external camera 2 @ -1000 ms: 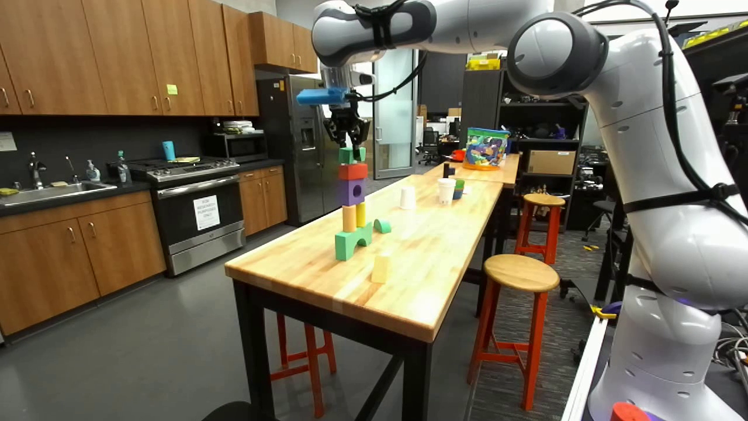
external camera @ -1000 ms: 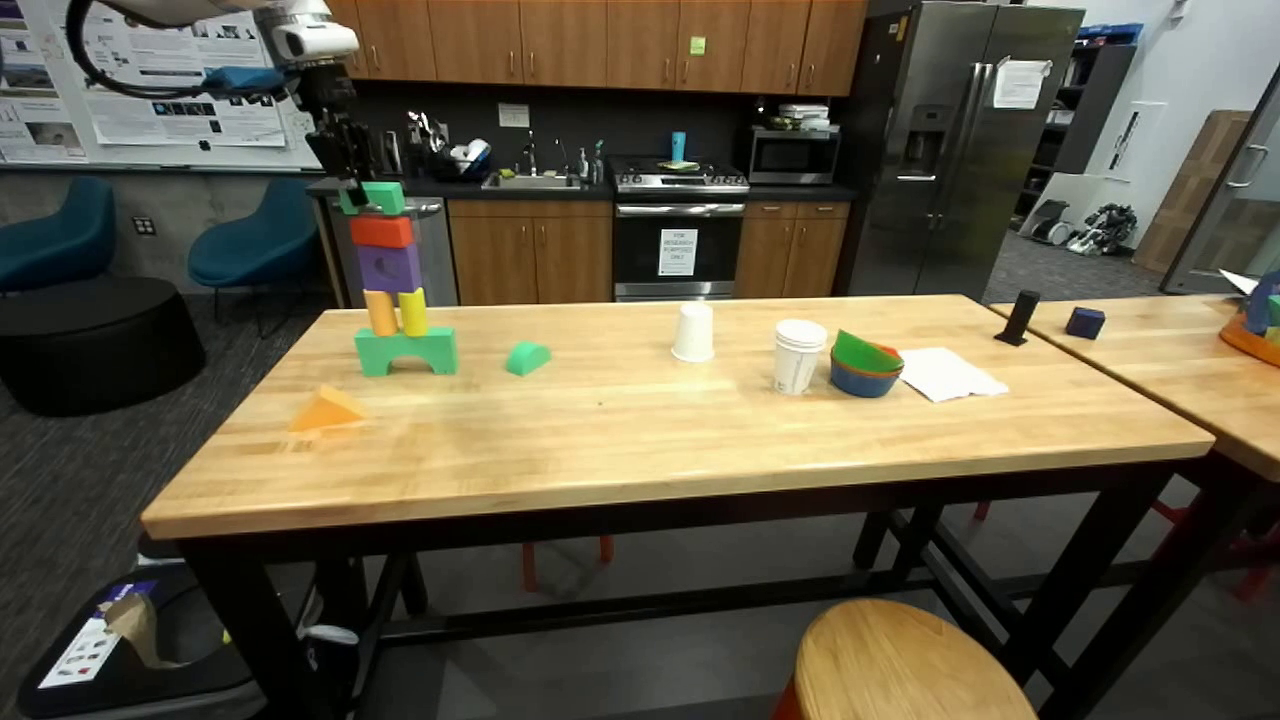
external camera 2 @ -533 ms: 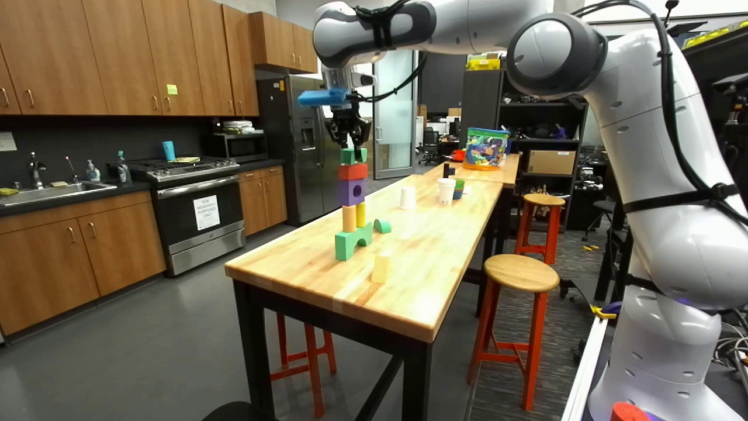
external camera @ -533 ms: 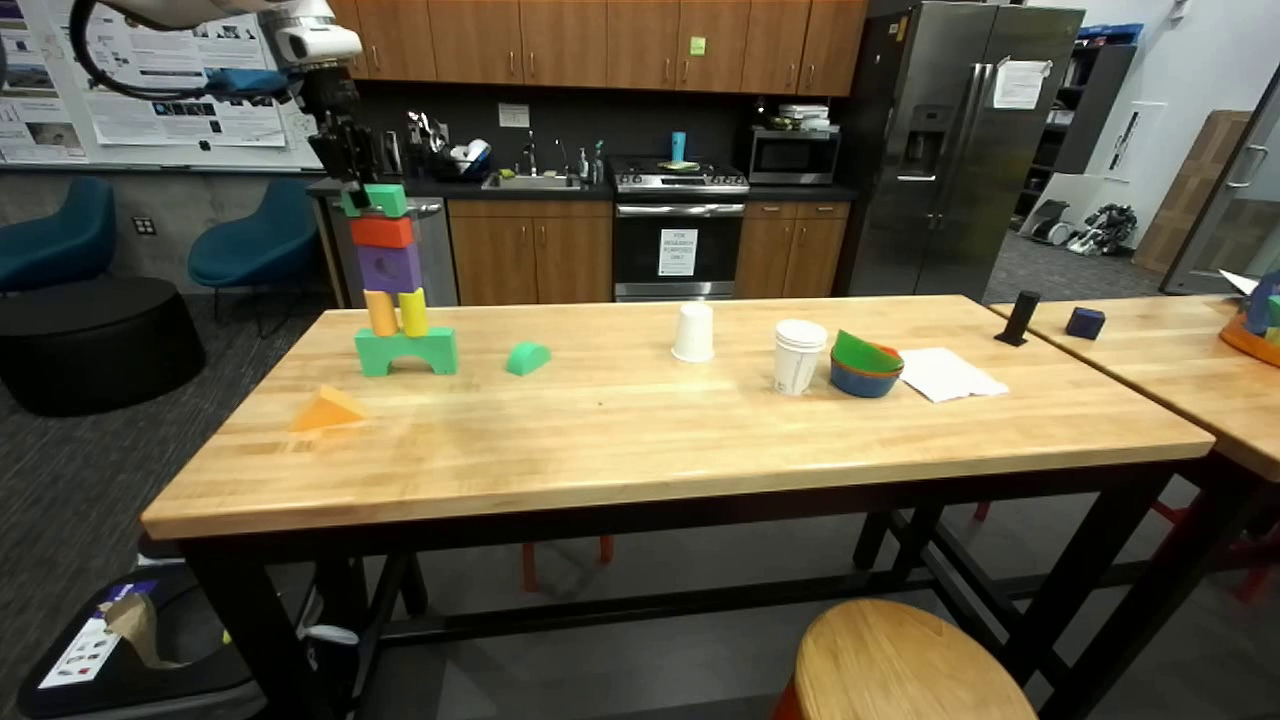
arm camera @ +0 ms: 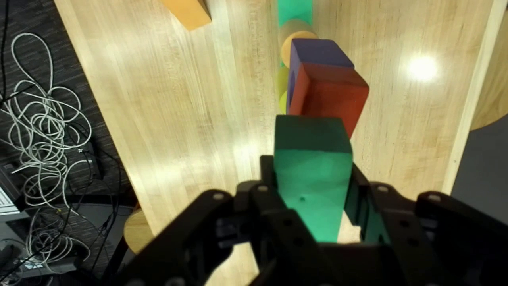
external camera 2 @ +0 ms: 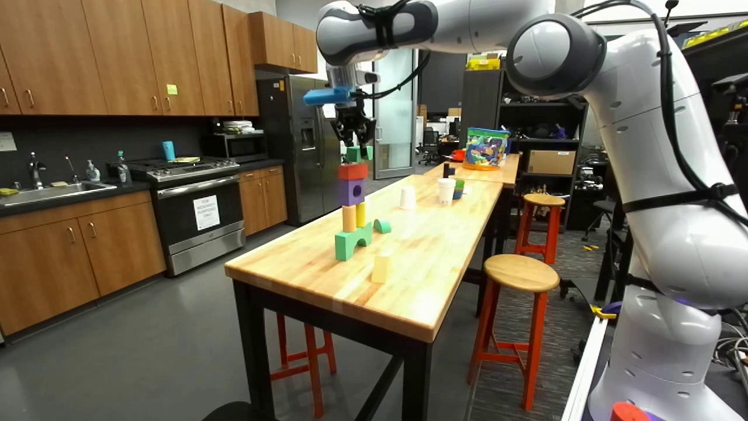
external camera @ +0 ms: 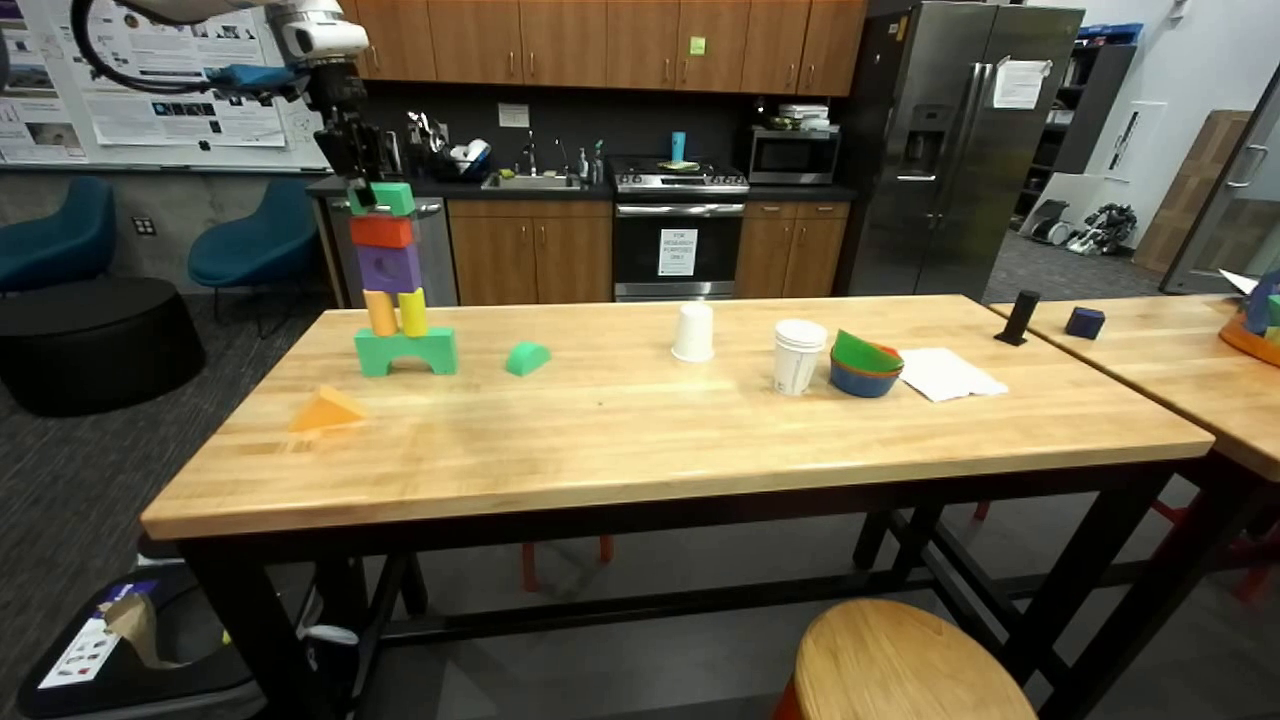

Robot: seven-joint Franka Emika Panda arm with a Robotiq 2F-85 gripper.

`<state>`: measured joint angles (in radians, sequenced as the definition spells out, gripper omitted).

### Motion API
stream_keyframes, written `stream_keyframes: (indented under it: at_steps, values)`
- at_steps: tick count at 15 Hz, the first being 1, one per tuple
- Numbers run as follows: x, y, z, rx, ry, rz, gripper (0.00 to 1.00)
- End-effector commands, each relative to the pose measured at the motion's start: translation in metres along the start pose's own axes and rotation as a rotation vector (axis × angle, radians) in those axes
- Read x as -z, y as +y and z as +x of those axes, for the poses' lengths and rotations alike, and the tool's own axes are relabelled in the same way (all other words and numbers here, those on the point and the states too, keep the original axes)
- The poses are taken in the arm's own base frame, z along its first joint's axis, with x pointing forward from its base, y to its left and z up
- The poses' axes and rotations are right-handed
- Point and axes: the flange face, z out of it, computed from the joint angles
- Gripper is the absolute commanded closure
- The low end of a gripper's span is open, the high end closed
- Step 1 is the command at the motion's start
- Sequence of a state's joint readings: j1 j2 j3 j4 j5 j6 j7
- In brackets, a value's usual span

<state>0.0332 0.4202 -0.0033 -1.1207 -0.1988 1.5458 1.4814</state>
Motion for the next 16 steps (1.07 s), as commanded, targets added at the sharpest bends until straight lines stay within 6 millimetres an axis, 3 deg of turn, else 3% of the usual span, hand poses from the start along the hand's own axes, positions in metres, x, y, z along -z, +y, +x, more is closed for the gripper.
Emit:
stream_keyframes:
  at_steps: [1,16]
  values:
    - [0.008,0.000,0.000,0.007,0.013,-0.023,0.84]
    - [0.008,-0.010,-0.011,0.026,0.012,-0.026,0.84]
